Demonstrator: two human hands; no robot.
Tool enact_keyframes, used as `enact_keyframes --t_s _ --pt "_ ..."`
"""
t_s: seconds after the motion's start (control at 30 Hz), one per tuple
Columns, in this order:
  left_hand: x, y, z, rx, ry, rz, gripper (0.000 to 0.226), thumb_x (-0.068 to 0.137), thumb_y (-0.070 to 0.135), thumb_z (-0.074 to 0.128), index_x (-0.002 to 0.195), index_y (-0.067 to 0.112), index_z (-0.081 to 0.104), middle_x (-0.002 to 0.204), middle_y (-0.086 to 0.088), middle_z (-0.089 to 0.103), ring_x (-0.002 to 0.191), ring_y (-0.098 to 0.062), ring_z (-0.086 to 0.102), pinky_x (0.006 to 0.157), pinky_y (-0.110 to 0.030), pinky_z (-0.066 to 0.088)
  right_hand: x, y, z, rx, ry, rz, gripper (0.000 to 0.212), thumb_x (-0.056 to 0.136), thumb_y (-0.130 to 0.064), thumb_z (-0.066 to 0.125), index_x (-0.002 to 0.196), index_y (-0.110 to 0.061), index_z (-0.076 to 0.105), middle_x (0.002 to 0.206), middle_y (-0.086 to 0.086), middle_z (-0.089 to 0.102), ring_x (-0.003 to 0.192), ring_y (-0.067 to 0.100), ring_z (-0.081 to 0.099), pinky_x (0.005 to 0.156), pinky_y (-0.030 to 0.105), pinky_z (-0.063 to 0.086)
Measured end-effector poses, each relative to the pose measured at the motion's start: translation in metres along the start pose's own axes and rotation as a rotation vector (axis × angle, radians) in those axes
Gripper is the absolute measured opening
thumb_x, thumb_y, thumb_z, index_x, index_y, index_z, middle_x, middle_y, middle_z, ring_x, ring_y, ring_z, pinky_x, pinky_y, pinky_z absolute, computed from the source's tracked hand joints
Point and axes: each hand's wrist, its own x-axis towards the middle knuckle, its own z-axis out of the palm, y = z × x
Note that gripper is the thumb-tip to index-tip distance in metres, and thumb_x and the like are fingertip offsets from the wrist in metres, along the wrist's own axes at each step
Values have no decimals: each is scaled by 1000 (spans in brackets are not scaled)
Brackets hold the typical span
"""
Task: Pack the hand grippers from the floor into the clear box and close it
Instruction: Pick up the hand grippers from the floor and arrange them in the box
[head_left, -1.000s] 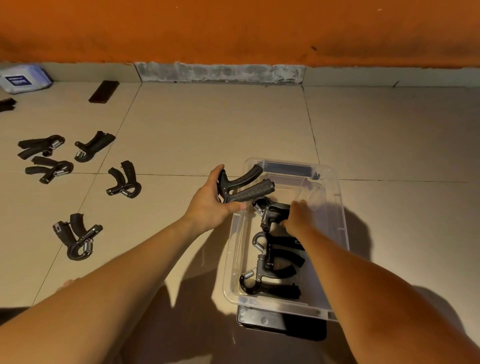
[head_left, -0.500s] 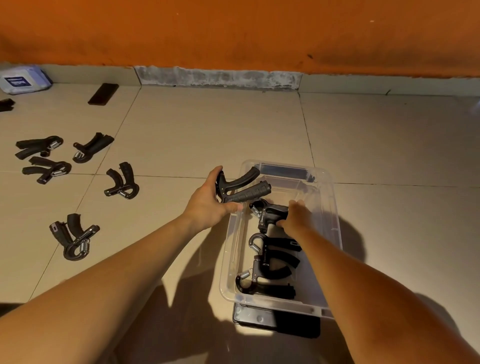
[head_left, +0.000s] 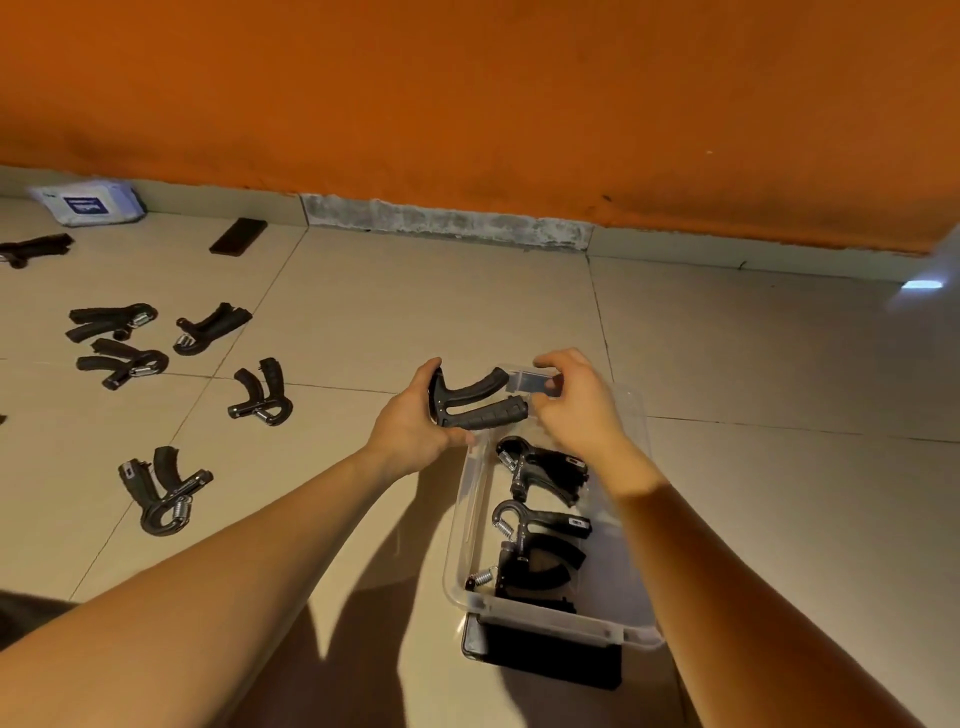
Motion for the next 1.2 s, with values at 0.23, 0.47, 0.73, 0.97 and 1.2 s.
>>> enact_keyframes --t_s 0.23,0.47,0.73,0.97,1.2 --pt "7 20 -28 -30 -75 20 118 65 26 95 161 20 25 155 -6 46 132 -27 53 107 -35 43 -10 -35 8 -324 -150 -324 53 88 -32 73 137 -22 58 134 -7 51 122 18 48 101 41 46" --pt "10 34 -36 -92 -82 54 92 75 29 90 153 20 41 126 -1 58 110 -21 59 89 -28 44 1 -31 -5 -311 -136 -362 27 96 -33 63 121 -21 65 114 -9 55 106 12 50 91 30 43" --pt "22 37 -32 -148 -6 190 24 89 16 77 109 26 69 108 0 73 90 -16 69 89 -31 55 7 -14 -30 -19 -104 -61 13 101 -26 57 101 -19 67 99 -1 62 87 12 59 72 22 44" --pt "22 35 -34 -220 11 171 23 95 16 70 118 14 74 97 -3 76 81 -9 65 81 -21 50 6 -22 -35 150 -129 -16 18 102 -25 55 94 -18 70 80 -2 65 65 -1 60 63 13 45" --pt "24 40 -25 -473 90 11 6 94 13 72 96 11 77 75 -7 71 61 -14 60 63 -23 51 5 -18 -27 -196 -33 -185 61 78 -53 78 129 -24 62 113 -10 58 107 11 54 91 29 45"
